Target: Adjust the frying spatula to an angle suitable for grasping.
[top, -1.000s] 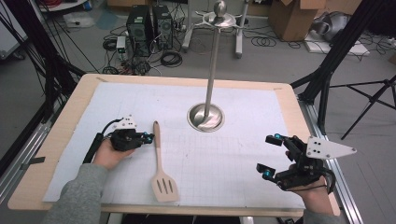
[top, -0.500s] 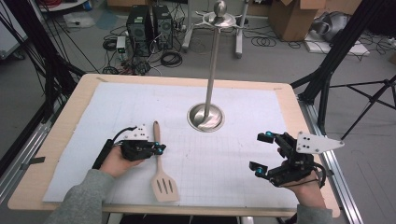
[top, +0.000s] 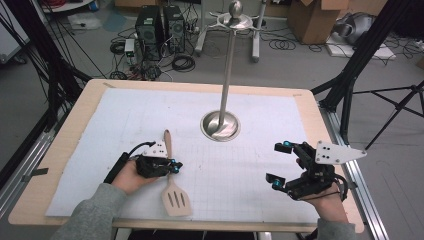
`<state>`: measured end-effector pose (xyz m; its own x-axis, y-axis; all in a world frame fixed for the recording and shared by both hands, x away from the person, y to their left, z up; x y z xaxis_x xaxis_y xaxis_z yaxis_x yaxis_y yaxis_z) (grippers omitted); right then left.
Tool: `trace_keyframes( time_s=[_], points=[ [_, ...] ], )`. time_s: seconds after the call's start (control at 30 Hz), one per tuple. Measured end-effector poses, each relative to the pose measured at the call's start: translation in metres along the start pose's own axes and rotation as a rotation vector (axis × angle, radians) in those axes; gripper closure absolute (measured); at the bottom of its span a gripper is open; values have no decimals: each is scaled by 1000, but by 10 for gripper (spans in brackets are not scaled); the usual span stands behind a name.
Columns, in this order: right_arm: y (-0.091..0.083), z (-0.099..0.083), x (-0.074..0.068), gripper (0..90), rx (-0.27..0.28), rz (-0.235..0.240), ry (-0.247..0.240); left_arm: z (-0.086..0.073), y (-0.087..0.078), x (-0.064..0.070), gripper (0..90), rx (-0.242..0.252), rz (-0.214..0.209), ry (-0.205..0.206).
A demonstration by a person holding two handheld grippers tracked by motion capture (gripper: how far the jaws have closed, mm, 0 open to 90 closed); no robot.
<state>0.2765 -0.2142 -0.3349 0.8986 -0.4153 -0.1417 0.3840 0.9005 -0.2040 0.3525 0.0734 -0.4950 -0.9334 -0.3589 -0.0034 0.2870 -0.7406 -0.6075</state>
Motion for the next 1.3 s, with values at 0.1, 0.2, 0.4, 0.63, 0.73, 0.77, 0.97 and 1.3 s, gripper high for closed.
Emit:
trace_keyframes(
  time_s=[0.1,0.2,0.4,0.63,0.73,0.77,0.97,1.3],
  points=[
    [3,0,0,74,-2,7,-3,-5,2,2,895,-37,-5,4],
    [4,-1,0,75,-9,10,1,-6,2,4,895,-31,-8,0],
    [6,-2,1,75,-8,14,4,-10,-3,5,896,-40,-5,15],
    [4,1,2,75,4,16,3,-15,-16,4,897,-22,-13,2],
    [5,2,2,75,14,27,1,-16,-17,4,897,-20,-6,-2],
    [8,3,2,74,10,34,0,-16,-17,5,897,-18,-4,-7],
    [16,5,1,75,1,56,-2,-22,-25,6,897,3,-15,-26],
    [28,8,2,75,0,89,-1,-44,-52,4,897,46,-86,-66]
  ],
)
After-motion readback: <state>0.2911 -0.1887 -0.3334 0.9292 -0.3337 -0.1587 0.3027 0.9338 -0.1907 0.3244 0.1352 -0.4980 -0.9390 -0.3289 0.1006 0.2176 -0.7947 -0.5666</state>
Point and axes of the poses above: each handheld gripper's, and its own axes: y roughly forward along the jaws, z roughly out of its top, x roughly to its right, the point moved 9 cm from there along y, roughly forward along the jaws, and after that the axes turned 4 degrees about y, right-handed, at the moved point
